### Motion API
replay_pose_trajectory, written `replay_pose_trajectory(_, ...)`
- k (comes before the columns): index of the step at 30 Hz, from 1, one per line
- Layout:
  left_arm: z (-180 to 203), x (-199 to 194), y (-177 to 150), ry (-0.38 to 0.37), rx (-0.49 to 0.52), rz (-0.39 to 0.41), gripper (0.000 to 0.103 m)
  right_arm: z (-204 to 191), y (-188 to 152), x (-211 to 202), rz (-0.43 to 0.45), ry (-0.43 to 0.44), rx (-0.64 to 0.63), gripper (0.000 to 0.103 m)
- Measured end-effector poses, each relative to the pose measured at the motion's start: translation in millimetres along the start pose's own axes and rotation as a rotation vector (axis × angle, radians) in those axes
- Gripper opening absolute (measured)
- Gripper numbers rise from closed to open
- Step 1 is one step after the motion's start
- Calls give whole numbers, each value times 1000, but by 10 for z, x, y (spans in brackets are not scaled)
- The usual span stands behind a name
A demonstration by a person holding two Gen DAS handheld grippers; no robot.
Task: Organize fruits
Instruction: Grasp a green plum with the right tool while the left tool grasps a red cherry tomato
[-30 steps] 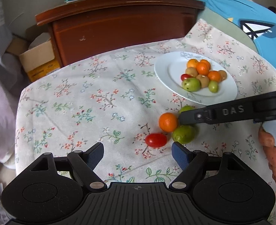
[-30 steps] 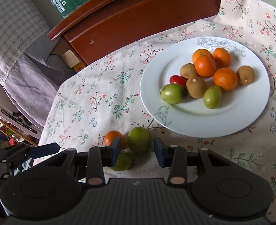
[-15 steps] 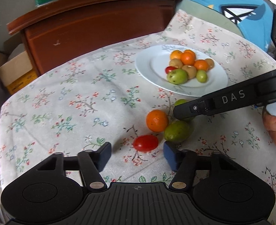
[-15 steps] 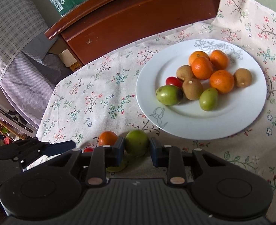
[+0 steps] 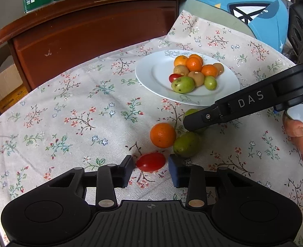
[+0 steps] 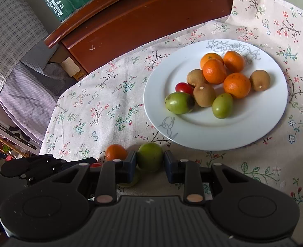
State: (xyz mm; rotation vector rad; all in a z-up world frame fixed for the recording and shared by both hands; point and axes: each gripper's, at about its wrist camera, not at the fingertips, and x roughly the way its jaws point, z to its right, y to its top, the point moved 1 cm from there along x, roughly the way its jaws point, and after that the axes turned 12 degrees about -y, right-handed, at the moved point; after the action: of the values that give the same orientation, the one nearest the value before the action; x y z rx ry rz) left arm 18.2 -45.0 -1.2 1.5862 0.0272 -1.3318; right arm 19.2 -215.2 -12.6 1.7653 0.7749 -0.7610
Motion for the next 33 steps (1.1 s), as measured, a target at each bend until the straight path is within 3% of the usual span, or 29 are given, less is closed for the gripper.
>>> replay_pose_trajectory(3,24,-7,2,0,2,0,27,0,0,-1,0,0,0,29)
replay_pose_trajectory(14,11,-133,31,9,-53,32,27,-24,3,-32,1,15,-6,29)
replay_pose_trajectory(33,-38,-380,355,3,-199,190,27,14,157,-340,83,54,8,29)
